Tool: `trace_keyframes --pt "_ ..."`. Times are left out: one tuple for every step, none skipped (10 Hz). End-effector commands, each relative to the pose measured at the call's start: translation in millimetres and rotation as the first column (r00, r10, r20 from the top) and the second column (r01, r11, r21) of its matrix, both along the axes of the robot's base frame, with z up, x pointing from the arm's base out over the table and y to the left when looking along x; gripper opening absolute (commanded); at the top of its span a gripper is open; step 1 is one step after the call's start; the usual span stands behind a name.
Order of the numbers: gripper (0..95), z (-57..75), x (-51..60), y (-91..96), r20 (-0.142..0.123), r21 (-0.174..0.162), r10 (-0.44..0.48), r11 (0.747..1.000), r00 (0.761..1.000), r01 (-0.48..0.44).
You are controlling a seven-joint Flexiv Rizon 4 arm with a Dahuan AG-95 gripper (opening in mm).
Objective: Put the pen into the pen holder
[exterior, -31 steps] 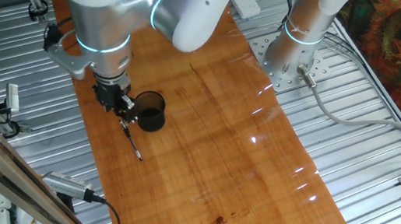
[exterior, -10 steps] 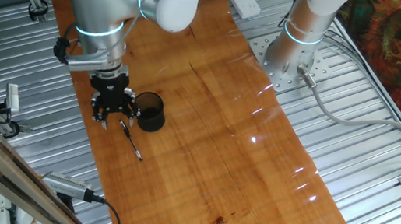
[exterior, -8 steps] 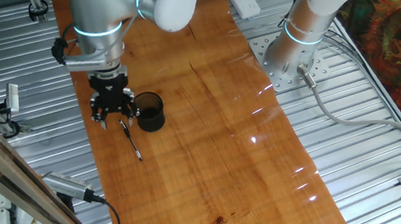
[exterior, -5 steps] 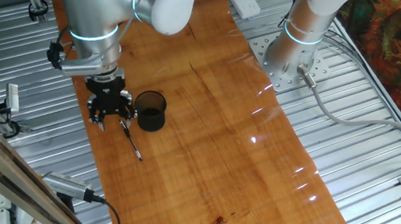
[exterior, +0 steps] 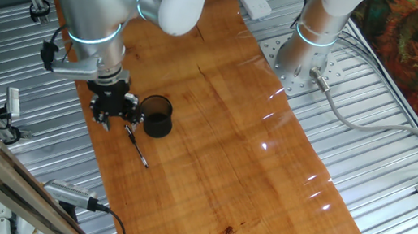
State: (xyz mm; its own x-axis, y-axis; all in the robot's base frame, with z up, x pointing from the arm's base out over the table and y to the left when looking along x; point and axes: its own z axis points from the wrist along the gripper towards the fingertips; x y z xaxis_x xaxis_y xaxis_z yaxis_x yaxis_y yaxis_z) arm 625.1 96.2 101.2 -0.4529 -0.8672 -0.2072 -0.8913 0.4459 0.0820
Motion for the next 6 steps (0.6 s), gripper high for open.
trace_keyframes --pt "57.0 19.4 -3.4 1.4 -0.043 -0.103 -0.575 0.816 0.817 0.568" --pt "57.0 22.8 -4.3 1.6 -0.038 -0.128 -0.638 0.767 0.769 0.629" --pt "57.0 27.1 -5.3 0.9 -0.047 -0.127 -0.708 0.704 0.705 0.698" --pt "57.0 28.4 -5.5 0.4 -0.049 -0.127 -0.722 0.69 0.69 0.713" --pt "57.0 33.8 -6.6 -3.5 -0.052 -0.131 -0.776 0.63 0.629 0.766" --pt "57.0 36.1 -6.8 -6.0 -0.048 -0.137 -0.819 0.573 0.572 0.808"
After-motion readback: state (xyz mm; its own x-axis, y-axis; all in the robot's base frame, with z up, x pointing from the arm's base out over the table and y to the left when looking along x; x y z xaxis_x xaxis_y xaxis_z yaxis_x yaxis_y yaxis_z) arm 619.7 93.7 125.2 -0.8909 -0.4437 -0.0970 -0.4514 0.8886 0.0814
